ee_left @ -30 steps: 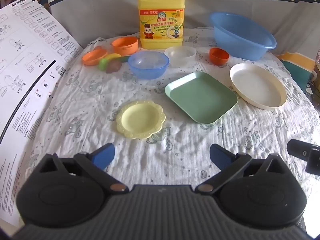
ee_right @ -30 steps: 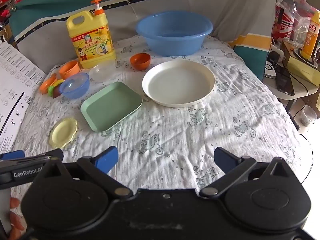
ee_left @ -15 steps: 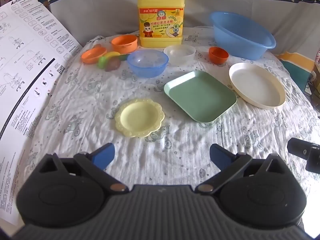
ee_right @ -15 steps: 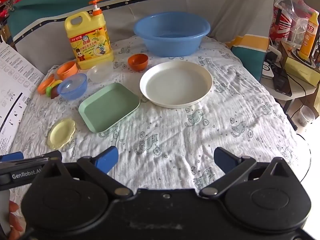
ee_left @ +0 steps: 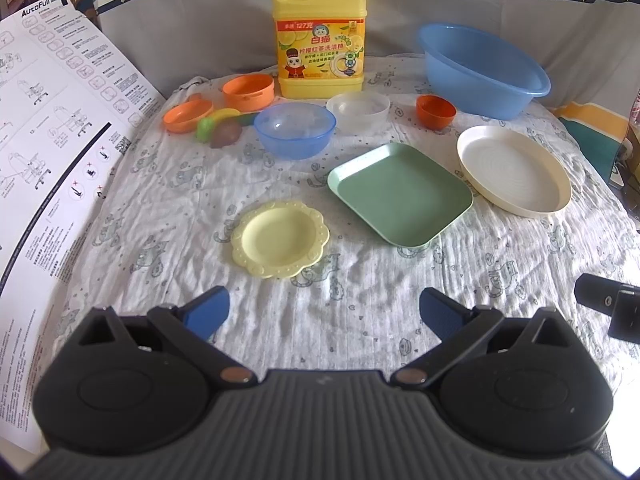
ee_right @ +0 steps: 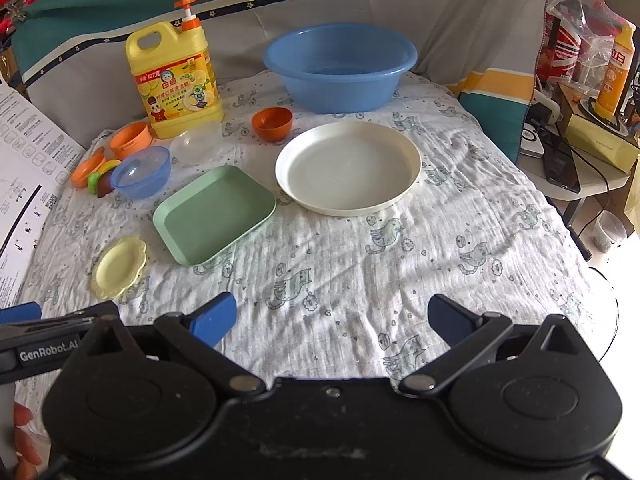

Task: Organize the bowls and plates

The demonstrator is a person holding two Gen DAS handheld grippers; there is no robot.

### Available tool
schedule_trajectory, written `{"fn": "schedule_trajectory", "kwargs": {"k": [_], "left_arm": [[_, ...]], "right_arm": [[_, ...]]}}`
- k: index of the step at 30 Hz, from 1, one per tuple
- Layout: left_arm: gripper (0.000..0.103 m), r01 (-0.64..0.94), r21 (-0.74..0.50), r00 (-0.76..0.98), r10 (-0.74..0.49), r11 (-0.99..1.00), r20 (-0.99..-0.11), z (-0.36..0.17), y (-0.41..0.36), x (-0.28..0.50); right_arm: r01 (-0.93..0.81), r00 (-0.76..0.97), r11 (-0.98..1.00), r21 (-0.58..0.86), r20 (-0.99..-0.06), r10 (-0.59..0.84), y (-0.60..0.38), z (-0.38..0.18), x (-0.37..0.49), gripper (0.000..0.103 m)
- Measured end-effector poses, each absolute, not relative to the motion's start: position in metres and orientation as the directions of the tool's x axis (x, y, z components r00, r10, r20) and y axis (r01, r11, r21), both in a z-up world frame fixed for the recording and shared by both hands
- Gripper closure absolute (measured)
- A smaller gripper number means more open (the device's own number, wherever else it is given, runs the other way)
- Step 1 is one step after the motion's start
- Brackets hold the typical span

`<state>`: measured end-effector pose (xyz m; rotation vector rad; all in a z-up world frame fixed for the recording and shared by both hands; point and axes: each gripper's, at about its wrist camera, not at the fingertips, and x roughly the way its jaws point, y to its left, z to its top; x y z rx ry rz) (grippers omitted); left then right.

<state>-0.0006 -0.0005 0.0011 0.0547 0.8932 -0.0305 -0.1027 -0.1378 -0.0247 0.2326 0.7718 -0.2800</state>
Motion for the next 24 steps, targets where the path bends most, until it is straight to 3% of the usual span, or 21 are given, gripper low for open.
{"fn": "schedule_trajectory", "kwargs": {"k": [24], "left_arm": [[0.000,0.046,0.042,0.628,0.004,0.998,-0.778,0.0031,0.0023,0.0003]], "right_arm": [[0.341,0.682,0.934,0.105,-0.712,-0.169,-0.1389,-0.0257,-0.1026,0.000]]}}
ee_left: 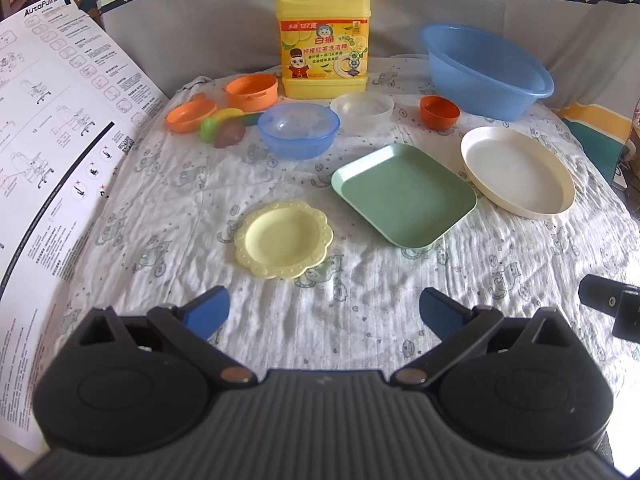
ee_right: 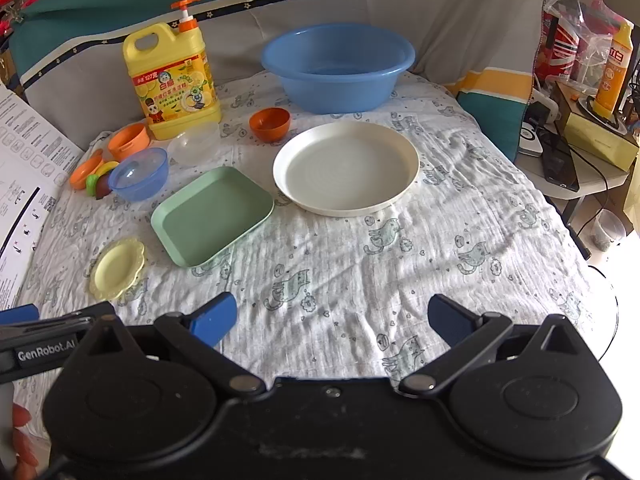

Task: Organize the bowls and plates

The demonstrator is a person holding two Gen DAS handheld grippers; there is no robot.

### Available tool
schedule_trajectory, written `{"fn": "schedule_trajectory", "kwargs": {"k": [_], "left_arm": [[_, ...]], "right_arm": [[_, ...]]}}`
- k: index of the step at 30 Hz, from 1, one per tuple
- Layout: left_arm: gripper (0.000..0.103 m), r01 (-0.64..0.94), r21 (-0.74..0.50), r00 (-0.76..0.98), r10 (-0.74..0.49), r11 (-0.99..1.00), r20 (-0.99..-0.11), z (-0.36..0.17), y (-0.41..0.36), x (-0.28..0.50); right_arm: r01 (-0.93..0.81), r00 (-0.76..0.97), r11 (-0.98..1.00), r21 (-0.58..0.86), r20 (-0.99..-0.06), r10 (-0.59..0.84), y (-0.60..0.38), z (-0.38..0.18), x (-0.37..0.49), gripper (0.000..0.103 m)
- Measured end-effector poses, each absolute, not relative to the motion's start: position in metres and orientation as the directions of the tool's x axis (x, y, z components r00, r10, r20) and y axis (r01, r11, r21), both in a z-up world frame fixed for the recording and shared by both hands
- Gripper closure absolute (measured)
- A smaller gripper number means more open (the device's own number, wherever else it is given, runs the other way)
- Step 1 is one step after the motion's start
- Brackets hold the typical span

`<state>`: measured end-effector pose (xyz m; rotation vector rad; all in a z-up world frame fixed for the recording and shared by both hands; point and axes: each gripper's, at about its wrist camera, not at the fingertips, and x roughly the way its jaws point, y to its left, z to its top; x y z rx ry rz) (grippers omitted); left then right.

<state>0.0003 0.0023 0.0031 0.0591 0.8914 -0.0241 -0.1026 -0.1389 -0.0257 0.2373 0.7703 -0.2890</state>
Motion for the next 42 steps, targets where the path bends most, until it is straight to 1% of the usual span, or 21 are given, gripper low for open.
{"fn": "schedule_trajectory", "kwargs": {"k": [24,36,42], "left_arm": [[0.000,0.044,0.043,0.629,0.006,0.998,-0.777,0.003,0.004,-0.001],[0.000,0.046,0.050,0.617,0.011,0.998,-0.787,-0.009,0.002,0.003],[0.000,0.055,0.054,0.621,0.009,0.997,-0.784,-0.014,-0.003,0.011]], "right_arm": [[0.340,0.679,0.935,0.105,-0.715,-0.166,-0.140,-0.027,-0.102,0.000],[0.321,0.677,0.942,0.099,-0.720,-0.155,-0.140,-0.034,-0.096,0.000],[0.311,0.695,0.945,0.097,-0.702,-0.157,-0.147,-0.038,-0.091,0.000]]}}
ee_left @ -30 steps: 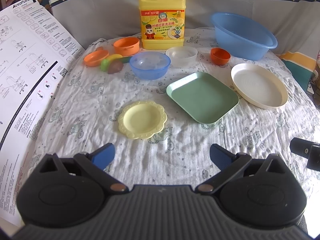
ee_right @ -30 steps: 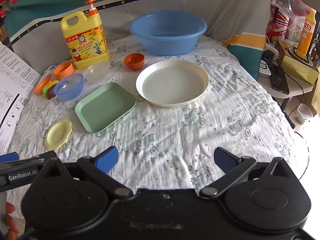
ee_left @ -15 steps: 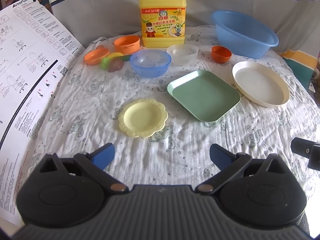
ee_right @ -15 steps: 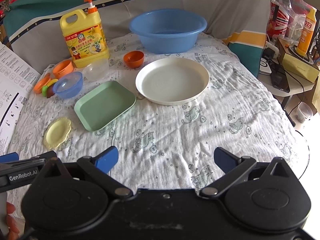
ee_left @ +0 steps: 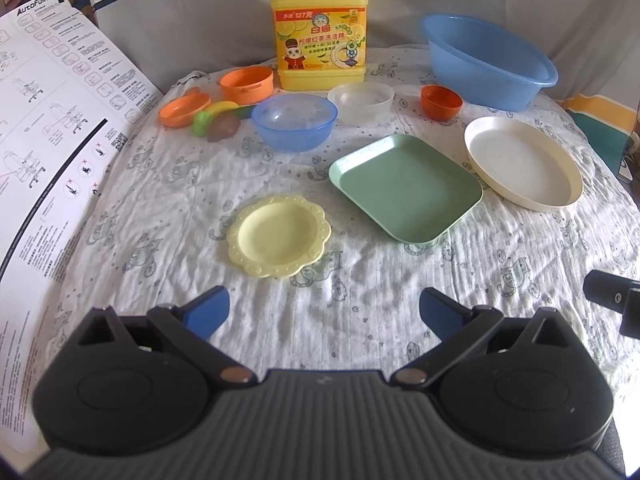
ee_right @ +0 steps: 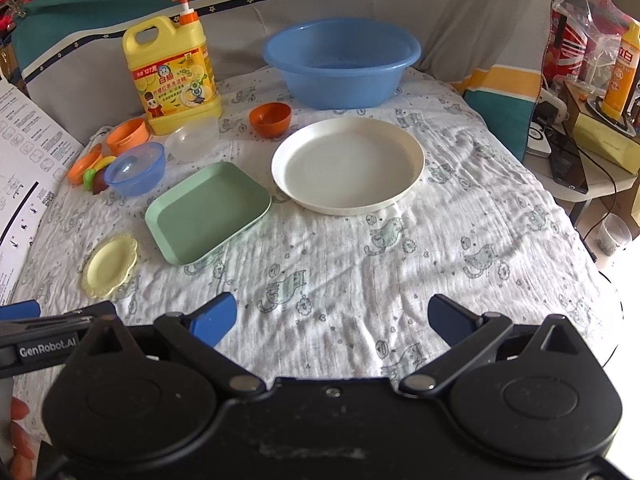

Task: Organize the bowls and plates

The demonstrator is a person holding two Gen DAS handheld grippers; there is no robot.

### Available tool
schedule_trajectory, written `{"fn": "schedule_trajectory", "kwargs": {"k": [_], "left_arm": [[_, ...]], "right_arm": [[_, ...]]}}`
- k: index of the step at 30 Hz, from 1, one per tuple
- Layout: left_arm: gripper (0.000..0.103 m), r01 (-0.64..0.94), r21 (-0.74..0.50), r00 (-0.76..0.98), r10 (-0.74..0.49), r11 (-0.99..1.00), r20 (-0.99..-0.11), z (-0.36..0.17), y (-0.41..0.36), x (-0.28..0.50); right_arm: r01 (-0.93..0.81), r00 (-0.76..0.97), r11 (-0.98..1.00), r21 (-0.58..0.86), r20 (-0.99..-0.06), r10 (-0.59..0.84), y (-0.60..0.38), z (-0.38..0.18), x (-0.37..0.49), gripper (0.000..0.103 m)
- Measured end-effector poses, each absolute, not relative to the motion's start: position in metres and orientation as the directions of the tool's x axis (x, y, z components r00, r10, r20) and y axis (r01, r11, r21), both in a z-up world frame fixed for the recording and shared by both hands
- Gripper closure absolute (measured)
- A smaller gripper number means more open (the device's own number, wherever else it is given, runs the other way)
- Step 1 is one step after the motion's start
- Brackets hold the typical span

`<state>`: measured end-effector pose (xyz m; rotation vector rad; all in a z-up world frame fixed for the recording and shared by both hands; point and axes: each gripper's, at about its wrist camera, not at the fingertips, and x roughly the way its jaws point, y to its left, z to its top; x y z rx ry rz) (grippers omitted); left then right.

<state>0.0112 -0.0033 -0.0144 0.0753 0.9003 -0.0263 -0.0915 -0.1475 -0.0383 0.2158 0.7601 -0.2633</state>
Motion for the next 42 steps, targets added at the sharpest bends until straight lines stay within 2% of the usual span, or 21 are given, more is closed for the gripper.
{"fn": "schedule_trajectory", "kwargs": {"k": [8,14,22,26,31,34,35,37,39,42], "left_arm": [[0.000,0.086,0.030,0.637,-0.032,0.996,-0.770,-0.019,-0.011,0.041],[0.000,0.167,-0.016,0.624,-0.118,0.986,-0.772,-0.026,-0.032,0.077],[0.000,0.238,0.058,0.619,-0.105,0.970,-0.778,-0.033,-0.085,0.135],[0.000,0.286,0.089,0.626,-0.116,0.954,-0.771,-0.035,-0.117,0.162],[0.000,0.334,0.095,0.609,-0.137,0.938,-0.781,-0.047,-0.152,0.197],[0.007,0.357,0.105,0.594,-0.139,0.928,-0.792,-0.057,-0.169,0.213],[0.010,0.362,0.105,0.588,-0.139,0.926,-0.797,-0.060,-0.173,0.217],[0.016,0.368,0.093,0.563,-0.142,0.925,-0.814,-0.068,-0.177,0.226],[0.026,0.372,0.073,0.536,-0.150,0.926,-0.831,-0.075,-0.178,0.231],[0.035,0.386,0.045,0.513,-0.174,0.921,-0.841,-0.083,-0.179,0.233]], "right_arm": [[0.266,0.764,0.955,0.130,-0.632,-0.127,-0.174,-0.045,-0.078,0.000],[0.269,0.772,0.957,0.111,-0.620,-0.144,-0.203,-0.052,-0.055,0.000],[0.361,0.752,0.917,0.167,-0.634,-0.181,-0.262,-0.065,-0.014,0.000],[0.392,0.766,0.898,0.200,-0.612,-0.198,-0.291,-0.074,0.004,0.000],[0.381,0.765,0.896,0.226,-0.621,-0.169,-0.314,-0.089,0.033,0.022],[0.375,0.754,0.899,0.228,-0.638,-0.153,-0.323,-0.100,0.050,0.037],[0.369,0.753,0.900,0.231,-0.643,-0.144,-0.323,-0.103,0.056,0.040],[0.353,0.749,0.904,0.241,-0.652,-0.119,-0.325,-0.110,0.066,0.056],[0.342,0.744,0.908,0.240,-0.660,-0.106,-0.324,-0.115,0.074,0.066],[0.325,0.753,0.915,0.239,-0.650,-0.098,-0.322,-0.119,0.081,0.070]]}}
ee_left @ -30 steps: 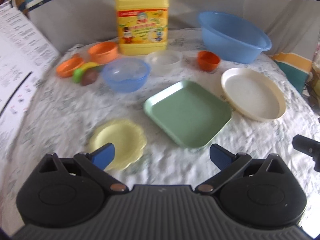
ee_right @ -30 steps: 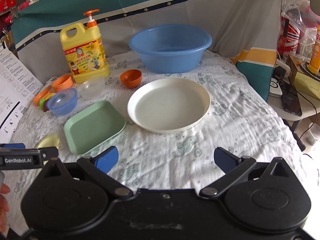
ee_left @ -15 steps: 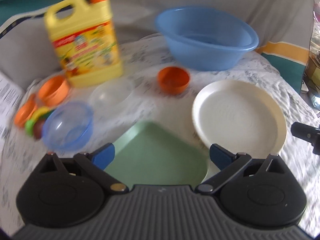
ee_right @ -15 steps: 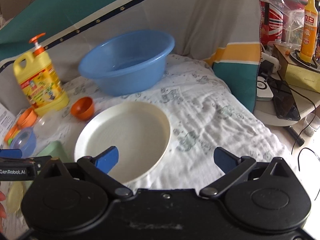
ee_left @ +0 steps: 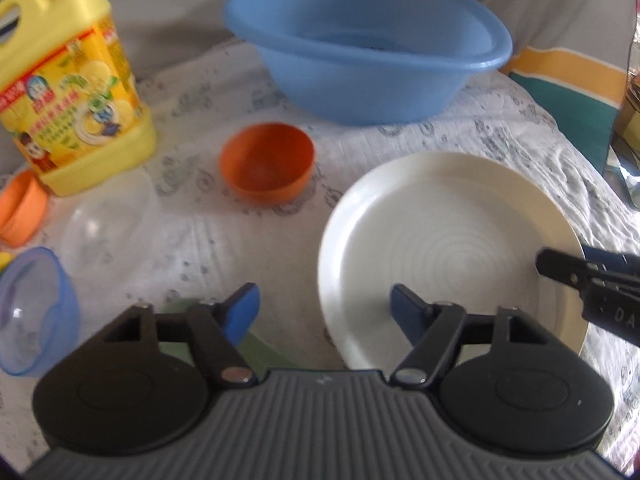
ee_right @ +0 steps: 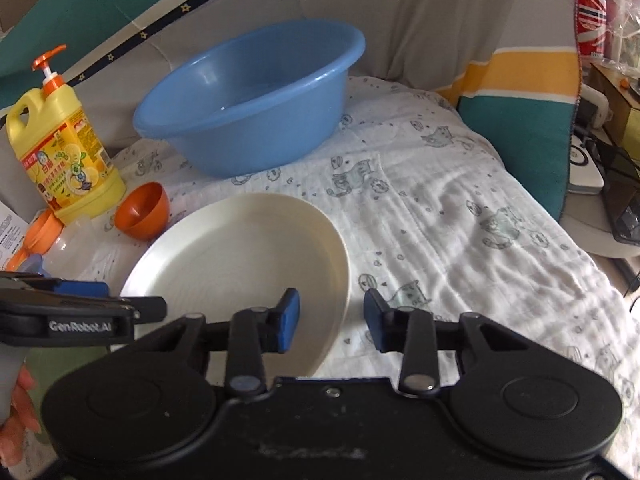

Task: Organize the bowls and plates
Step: 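Move the right tool to the white round plate and grasp its rim, then lift the white plate with the right tool and carry it across the table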

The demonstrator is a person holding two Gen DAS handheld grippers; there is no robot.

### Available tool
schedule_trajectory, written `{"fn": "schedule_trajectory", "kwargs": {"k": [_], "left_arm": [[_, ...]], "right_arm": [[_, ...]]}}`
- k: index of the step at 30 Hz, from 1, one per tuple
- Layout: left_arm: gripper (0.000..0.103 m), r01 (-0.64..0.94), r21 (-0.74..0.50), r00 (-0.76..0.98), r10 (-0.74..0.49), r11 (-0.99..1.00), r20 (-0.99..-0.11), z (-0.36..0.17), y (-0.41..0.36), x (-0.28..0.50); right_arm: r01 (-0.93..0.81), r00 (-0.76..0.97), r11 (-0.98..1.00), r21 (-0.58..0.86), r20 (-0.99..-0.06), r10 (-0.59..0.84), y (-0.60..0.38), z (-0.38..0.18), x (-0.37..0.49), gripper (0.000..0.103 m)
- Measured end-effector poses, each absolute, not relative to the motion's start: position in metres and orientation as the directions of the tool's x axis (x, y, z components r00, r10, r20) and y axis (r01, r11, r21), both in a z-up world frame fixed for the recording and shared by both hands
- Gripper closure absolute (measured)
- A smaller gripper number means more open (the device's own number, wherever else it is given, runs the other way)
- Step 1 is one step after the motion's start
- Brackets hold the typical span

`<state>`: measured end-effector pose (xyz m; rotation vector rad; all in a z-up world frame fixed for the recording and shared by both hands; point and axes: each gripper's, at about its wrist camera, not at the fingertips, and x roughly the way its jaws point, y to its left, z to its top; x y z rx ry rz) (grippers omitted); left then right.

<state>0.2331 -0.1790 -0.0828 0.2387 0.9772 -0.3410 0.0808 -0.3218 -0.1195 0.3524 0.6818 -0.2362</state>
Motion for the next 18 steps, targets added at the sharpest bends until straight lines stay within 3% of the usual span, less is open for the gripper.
{"fn": "schedule_trajectory", "kwargs": {"k": [1,3,4,18], "left_arm": [[0.038,0.394,0.039,0.515,-0.185,0.918,-0.837,-0.083,-0.179,0.232],[0.058,0.420,0.022,0.507,-0.214,0.907,-0.835,-0.082,-0.181,0.231],[0.063,0.434,0.014,0.502,-0.229,0.901,-0.834,-0.081,-0.183,0.230],[0.065,0.426,0.064,0.540,-0.197,0.902,-0.818,-0.067,-0.188,0.213]], "right_arm": [[0.320,0.755,0.917,0.238,-0.649,-0.096,-0.321,-0.121,0.084,0.072],[0.311,0.760,0.923,0.228,-0.642,-0.097,-0.318,-0.122,0.087,0.072],[0.306,0.763,0.926,0.220,-0.639,-0.101,-0.316,-0.123,0.088,0.072],[0.344,0.764,0.913,0.217,-0.631,-0.138,-0.309,-0.112,0.077,0.072]]}}
